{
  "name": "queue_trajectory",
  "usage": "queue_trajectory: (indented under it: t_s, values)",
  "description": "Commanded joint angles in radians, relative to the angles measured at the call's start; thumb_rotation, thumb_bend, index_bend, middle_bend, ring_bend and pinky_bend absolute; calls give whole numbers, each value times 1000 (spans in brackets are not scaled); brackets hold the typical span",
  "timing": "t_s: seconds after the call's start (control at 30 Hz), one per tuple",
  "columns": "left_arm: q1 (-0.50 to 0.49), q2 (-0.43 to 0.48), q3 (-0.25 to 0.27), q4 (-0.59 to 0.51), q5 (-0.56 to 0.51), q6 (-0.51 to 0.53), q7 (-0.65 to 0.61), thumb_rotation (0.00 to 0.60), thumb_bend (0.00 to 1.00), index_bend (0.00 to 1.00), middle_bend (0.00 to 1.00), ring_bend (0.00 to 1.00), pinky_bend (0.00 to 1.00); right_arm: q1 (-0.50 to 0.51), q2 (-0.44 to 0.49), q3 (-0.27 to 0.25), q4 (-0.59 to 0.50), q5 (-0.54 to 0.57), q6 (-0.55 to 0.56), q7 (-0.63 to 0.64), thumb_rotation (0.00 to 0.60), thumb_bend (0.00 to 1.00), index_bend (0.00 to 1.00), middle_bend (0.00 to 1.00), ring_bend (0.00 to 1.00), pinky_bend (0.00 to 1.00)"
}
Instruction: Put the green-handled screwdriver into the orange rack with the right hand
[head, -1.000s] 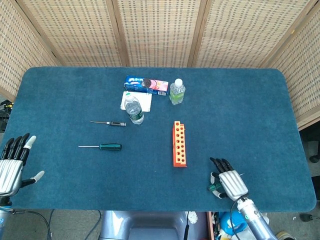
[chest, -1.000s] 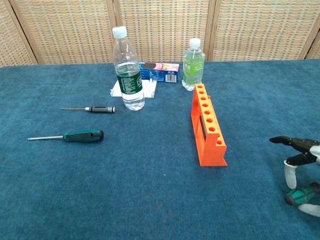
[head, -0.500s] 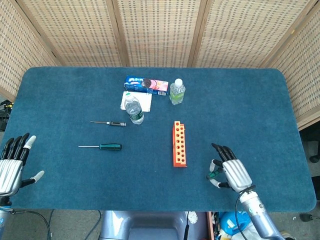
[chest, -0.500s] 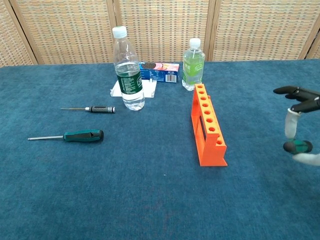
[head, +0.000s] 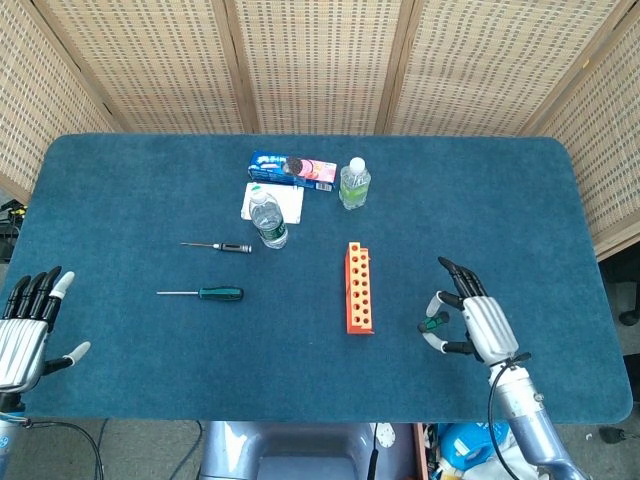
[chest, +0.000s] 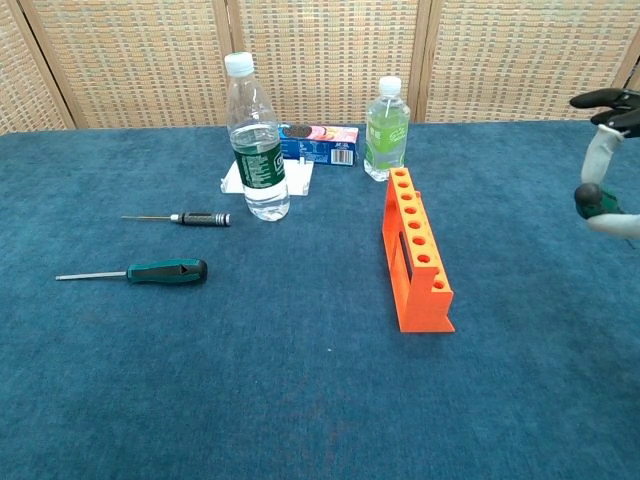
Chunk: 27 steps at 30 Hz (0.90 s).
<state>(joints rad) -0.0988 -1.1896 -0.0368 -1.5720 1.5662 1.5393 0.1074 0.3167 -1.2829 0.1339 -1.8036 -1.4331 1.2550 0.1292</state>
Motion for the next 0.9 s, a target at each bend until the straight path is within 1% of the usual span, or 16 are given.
queue_trajectory:
  t_s: [0.03,0.17,0.23,0.3,0.37,0.53,0.67,0.8,0.9]
  values:
    - [0,0,0,1,0,0,0,600,0,0,0,0,0,5,38,41,-80,90,-57,196,600,219,619,0,0,0]
    - [-1,-1,0,1,1,-1,-1,600,0,0,0,0,0,10,64,80,-115,154,-98,336,600,218,619,0,0,0]
    - [-2,-2,1,2,1,-3,-1,600,0,0,0,0,0,15,86,113,-143,206,-133,434,600,219,619,0,0,0]
    - [-3,-3,1,3,1,-5,1,600,0,0,0,0,0,22,101,141,-161,243,-161,501,600,219,619,0,0,0]
    - [-4,-4,1,3,2,-6,3,600,0,0,0,0,0,29,114,159,-172,268,-185,537,600,219,619,0,0,0]
    - [-4,-5,0,4,2,-4,2,600,0,0,0,0,0,49,122,195,-194,312,-210,563,600,219,619,0,0,0]
    - [-2,-6,-2,9,3,4,-5,600,0,0,0,0,0,75,120,235,-229,379,-230,571,600,219,619,0,0,0]
    - [-2,-7,-4,11,4,7,-7,600,0,0,0,0,0,99,90,271,-245,437,-213,555,600,219,619,0,0,0]
    - [-2,-6,-4,10,6,10,-8,600,0,0,0,0,0,110,73,286,-249,469,-212,554,600,219,619,0,0,0]
